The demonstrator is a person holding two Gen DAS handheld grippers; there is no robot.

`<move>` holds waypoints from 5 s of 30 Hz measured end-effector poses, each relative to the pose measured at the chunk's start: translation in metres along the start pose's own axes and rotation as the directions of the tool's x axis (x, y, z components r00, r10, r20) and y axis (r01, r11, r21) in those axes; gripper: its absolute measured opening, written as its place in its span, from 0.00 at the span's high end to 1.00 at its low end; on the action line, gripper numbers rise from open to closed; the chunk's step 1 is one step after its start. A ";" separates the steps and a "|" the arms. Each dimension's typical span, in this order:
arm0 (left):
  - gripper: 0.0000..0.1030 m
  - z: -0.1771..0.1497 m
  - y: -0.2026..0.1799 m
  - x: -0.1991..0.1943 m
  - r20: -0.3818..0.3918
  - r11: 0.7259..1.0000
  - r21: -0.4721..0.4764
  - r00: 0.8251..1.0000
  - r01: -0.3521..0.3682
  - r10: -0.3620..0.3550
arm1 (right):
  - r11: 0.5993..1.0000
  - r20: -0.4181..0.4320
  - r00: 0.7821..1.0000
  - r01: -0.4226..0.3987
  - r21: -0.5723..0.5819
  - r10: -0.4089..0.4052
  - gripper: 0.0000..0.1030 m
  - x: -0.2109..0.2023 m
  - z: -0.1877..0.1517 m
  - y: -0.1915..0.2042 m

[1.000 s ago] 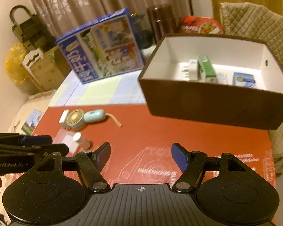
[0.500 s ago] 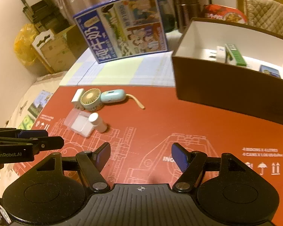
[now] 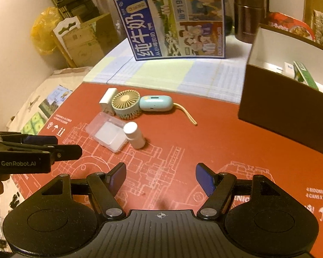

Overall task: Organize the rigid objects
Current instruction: 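Move both tools back over the remaining items on the mat, then grasp the clear plastic case with the left tool while the right tool grasps the white pill bottle, then lift the plastic case and pill bottle and carry them over the storage box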

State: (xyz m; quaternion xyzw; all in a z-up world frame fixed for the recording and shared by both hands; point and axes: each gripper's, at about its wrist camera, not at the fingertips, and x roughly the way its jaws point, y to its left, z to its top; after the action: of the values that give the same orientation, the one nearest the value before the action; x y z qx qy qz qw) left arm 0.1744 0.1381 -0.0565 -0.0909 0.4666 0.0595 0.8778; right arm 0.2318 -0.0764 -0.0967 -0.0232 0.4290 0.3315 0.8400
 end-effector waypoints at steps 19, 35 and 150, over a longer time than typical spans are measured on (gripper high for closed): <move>0.36 0.015 0.000 0.065 -0.015 0.983 0.178 0.999 -0.038 0.041 | 0.999 -0.023 0.999 0.042 0.000 -0.042 0.34 0.045 0.007 0.004; 0.35 0.008 0.041 0.073 -0.027 0.978 0.168 0.991 -0.121 0.128 | 0.999 -0.043 0.999 0.014 -0.051 -0.016 0.34 0.069 0.018 0.016; 0.50 0.060 -0.142 0.016 0.050 0.904 0.394 0.979 0.165 -0.200 | 0.977 0.183 0.960 0.201 0.076 -0.212 0.77 -0.062 0.000 -0.077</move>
State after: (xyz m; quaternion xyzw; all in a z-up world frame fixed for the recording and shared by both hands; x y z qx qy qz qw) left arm 0.2585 0.0128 -0.0220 0.0439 0.4190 -0.1123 0.9000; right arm 0.2505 -0.1696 -0.0700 -0.0119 0.3514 0.2305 0.9073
